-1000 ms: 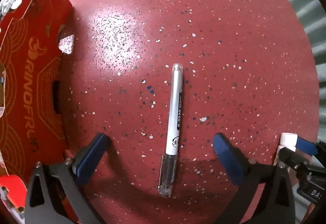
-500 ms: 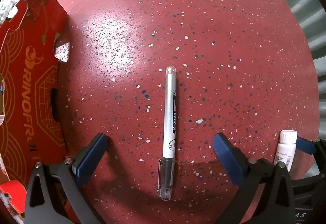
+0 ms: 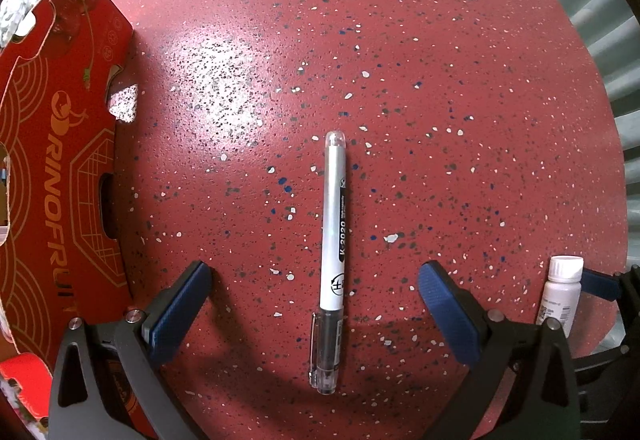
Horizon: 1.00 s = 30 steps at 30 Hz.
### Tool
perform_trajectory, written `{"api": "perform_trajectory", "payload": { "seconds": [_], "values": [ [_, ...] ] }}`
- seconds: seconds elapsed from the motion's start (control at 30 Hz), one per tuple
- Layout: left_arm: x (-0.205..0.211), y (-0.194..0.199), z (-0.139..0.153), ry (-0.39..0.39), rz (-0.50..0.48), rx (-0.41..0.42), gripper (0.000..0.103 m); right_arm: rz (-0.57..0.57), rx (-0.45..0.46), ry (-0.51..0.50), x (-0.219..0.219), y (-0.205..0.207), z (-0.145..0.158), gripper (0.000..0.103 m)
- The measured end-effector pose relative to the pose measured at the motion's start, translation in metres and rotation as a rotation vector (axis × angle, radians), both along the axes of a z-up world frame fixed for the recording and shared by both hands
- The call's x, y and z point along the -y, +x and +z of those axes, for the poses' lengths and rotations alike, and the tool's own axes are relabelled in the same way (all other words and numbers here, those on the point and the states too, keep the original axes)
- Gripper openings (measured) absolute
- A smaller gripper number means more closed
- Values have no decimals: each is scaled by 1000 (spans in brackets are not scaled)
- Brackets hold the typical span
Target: Organize rigid objects
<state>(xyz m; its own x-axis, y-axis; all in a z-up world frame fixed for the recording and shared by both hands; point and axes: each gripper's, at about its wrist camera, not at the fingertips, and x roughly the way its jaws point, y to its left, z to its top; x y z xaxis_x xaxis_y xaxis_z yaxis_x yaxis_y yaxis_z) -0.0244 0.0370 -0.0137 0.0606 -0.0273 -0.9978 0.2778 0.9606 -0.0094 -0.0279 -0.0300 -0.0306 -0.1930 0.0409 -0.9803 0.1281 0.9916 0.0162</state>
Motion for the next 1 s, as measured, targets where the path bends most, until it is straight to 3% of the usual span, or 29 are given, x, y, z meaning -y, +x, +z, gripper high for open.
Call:
{"api": "perform_trajectory", "payload": {
  "seconds": [0.2,0.4,0.5,0.57,0.67,0.7,0.77,0.83,0.9,1.0],
  "values": [
    [0,5,-3,5,-3,-13,103,-16,49,-10,20,-22,15,103],
    [7,12,-5,15,-50,-44,100,-14,-13,-1,23,-19,16,103],
    [9,14,-3,14,-63,-52,96,-15,-17,-4,24,-15,18,93],
    [14,13,0,12,-89,-47,88,-18,-8,-5,26,-14,23,82],
    [24,12,5,17,-138,-46,73,3,4,-8,26,-14,32,52],
    [26,13,6,18,-144,-53,67,9,5,-6,26,-14,35,36],
    [27,15,9,18,-147,-59,49,6,-10,4,28,-15,36,34],
    [27,19,11,17,-152,-72,10,-6,-19,15,30,-17,37,34],
    [22,24,11,-25,-128,-126,10,-13,-17,15,34,-20,39,34],
    [11,24,20,-65,-105,-127,10,-20,12,42,40,-24,47,34]
  ]
}}
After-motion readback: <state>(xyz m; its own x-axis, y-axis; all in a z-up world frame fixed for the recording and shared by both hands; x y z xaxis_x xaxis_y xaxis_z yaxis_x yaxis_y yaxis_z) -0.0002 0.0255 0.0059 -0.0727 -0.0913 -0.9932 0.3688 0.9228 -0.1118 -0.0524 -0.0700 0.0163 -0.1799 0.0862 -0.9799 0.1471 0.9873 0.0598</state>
